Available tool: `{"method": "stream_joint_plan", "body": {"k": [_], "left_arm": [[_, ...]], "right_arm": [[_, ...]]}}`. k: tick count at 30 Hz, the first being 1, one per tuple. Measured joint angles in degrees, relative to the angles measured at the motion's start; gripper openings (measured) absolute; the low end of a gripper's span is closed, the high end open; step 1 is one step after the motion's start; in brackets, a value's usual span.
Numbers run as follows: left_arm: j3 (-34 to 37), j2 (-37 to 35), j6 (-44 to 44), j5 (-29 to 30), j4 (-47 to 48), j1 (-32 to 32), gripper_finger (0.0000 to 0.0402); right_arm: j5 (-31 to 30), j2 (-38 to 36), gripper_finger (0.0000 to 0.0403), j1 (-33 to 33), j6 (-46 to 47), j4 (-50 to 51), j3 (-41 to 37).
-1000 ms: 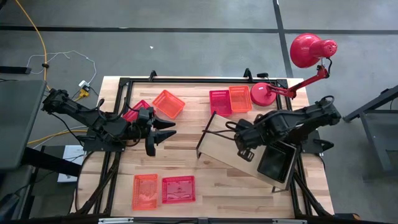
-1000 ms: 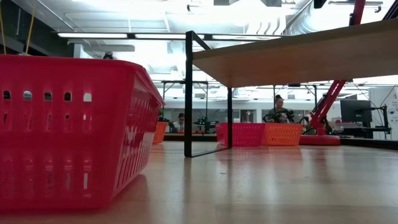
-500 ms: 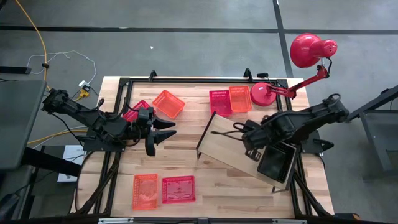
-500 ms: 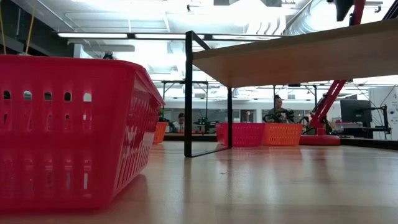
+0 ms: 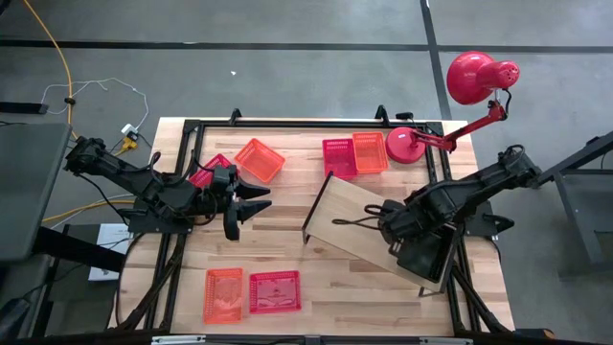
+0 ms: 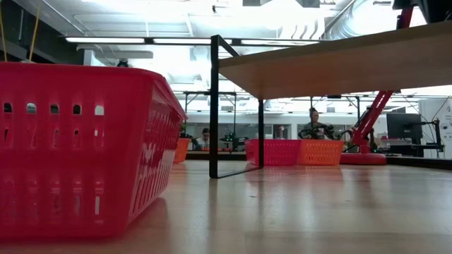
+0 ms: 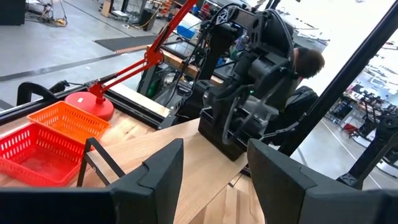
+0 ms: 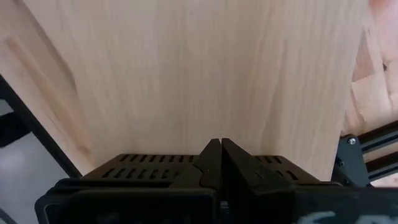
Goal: Stack baskets on shelf by color
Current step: Adjust the stacked black bins on the shelf, then put the top left red bin on the shelf
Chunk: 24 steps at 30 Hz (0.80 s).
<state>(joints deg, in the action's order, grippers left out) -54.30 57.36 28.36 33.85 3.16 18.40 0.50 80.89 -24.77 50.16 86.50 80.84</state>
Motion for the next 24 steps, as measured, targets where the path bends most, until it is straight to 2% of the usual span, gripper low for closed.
{"method": "stream_joint_plan", "body": {"k": [9, 14, 19, 24], "left_arm": [[0.0, 0.0, 0.0, 1.6, 0.0, 0.0, 0.0165], [0.0, 0.0, 0.0, 2.9, 0.0, 0.0, 0.0165], [0.0, 0.0, 0.0, 2.9, 0.0, 0.0, 0.0165], [0.0, 0.0, 0.2, 2.9, 0.0, 0.0, 0.0165]], "right_arm": [[-0.2, 0.0, 0.0, -2.9, -1.6, -0.2, 0.6], [-8.6, -1.2, 0.0, -5.9, -2.6, -1.7, 4.1], [-17.7, -7.1, 0.0, -10.6, -2.3, -10.0, 4.6], [-24.1, -12.7, 0.0, -15.2, 1.5, -11.0, 4.6]]}}
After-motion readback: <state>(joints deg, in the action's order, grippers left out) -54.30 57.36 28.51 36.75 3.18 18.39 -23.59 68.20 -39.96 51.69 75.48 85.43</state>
